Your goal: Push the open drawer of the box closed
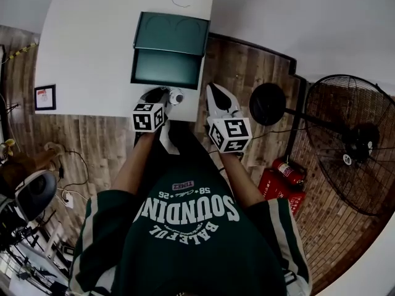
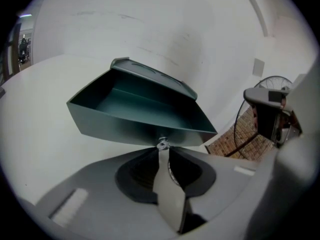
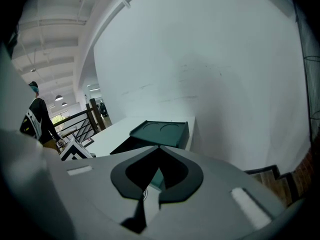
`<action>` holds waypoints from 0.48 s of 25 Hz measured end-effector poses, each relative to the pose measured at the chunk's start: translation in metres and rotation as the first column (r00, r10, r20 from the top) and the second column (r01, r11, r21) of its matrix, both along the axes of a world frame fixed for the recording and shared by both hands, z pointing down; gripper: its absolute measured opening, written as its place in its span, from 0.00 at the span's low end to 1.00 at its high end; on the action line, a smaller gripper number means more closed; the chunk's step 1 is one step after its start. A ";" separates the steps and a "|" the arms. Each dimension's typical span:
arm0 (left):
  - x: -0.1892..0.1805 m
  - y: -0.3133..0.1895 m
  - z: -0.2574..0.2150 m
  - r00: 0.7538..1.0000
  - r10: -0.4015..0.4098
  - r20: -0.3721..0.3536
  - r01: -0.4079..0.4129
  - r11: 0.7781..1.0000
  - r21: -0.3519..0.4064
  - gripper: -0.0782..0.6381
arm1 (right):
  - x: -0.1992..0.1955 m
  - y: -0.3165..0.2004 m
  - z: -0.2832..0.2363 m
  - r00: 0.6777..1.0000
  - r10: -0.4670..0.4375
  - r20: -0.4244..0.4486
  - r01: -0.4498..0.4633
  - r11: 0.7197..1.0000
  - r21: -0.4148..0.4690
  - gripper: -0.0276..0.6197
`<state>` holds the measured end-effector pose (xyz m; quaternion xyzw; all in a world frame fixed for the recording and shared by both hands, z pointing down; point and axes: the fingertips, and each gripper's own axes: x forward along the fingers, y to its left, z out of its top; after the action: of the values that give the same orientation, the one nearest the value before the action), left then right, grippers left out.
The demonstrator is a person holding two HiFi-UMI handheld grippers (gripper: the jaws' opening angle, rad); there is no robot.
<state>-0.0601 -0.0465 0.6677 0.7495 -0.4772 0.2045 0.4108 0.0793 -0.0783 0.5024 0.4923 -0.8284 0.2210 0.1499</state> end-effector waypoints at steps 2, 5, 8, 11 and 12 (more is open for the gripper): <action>0.000 0.000 0.000 1.000 0.007 -0.003 -0.007 1.000 0.005 0.27 | 0.001 0.000 0.003 1.000 0.008 0.001 -0.008 1.000 -0.006 0.05; 0.000 0.000 -0.003 1.000 0.013 -0.011 -0.013 1.000 0.016 0.27 | 0.001 0.001 0.005 1.000 0.013 0.002 -0.013 1.000 -0.010 0.05; -0.001 -0.002 -0.005 1.000 0.017 -0.019 -0.017 1.000 0.023 0.27 | 0.000 -0.002 0.008 1.000 0.018 0.006 -0.017 1.000 -0.014 0.05; -0.001 -0.008 -0.004 0.999 0.021 -0.025 -0.020 0.999 0.026 0.27 | -0.001 -0.007 0.010 1.000 0.021 0.006 -0.020 1.000 -0.013 0.05; -0.001 -0.010 -0.004 0.999 0.022 -0.027 -0.022 0.999 0.027 0.27 | 0.000 -0.008 0.010 1.000 0.023 0.006 -0.023 1.000 -0.013 0.05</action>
<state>-0.0614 -0.0561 0.6638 0.7628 -0.4660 0.1924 0.4049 0.0791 -0.0860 0.5122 0.5002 -0.8217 0.2296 0.1480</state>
